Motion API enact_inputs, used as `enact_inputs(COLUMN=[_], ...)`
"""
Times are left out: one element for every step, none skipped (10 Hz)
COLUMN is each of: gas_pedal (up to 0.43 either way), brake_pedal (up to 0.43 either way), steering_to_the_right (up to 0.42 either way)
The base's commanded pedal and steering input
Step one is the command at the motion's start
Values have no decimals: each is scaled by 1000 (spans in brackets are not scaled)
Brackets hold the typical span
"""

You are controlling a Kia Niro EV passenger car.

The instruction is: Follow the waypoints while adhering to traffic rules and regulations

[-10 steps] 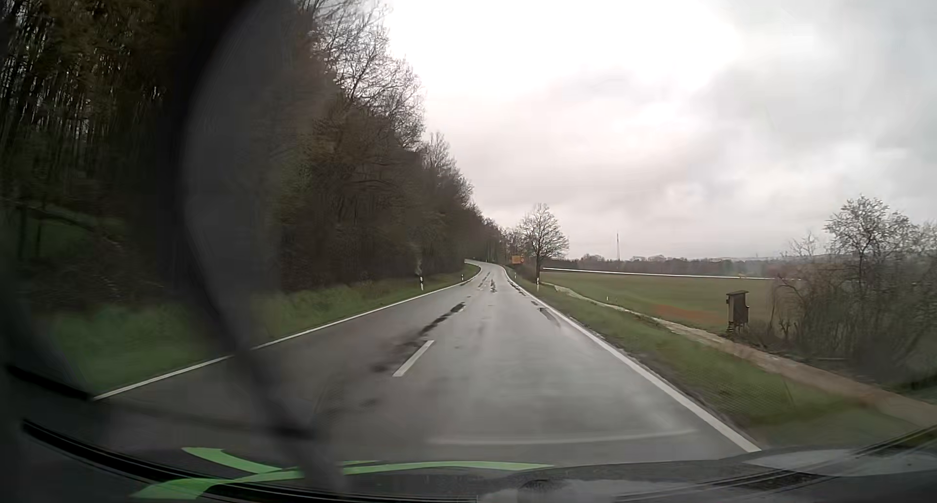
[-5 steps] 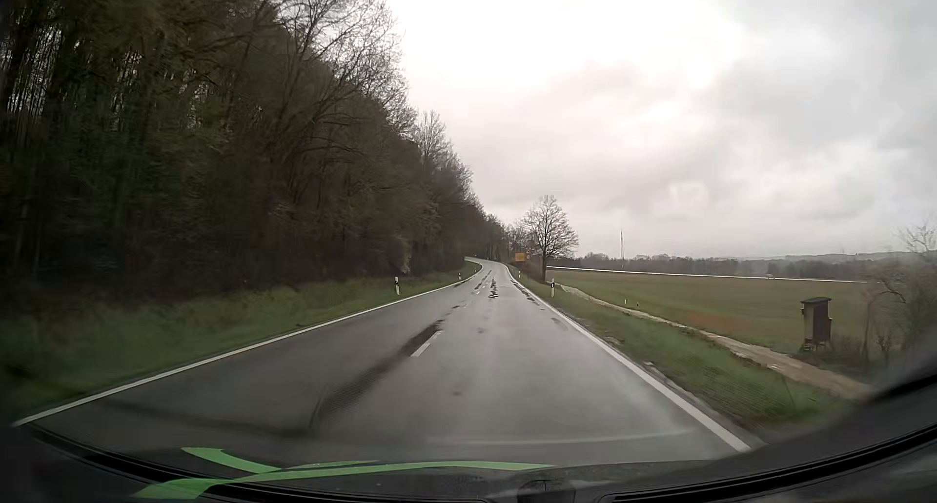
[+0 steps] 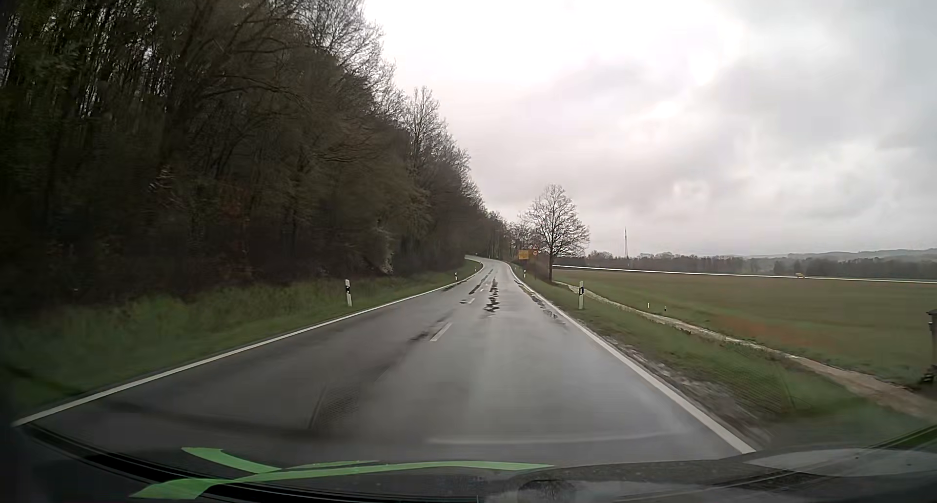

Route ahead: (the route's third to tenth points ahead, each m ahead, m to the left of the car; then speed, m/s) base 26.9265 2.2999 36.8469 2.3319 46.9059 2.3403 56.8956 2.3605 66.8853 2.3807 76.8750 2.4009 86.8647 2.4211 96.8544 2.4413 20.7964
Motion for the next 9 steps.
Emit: enact_inputs(gas_pedal=[0,0,0,0,0,0,0,0,0], brake_pedal=[0,0,0,0,0,0,0,0,0], steering_to_the_right=[-3,-3,-3,-3,-3,-3,-3,-3,-2])
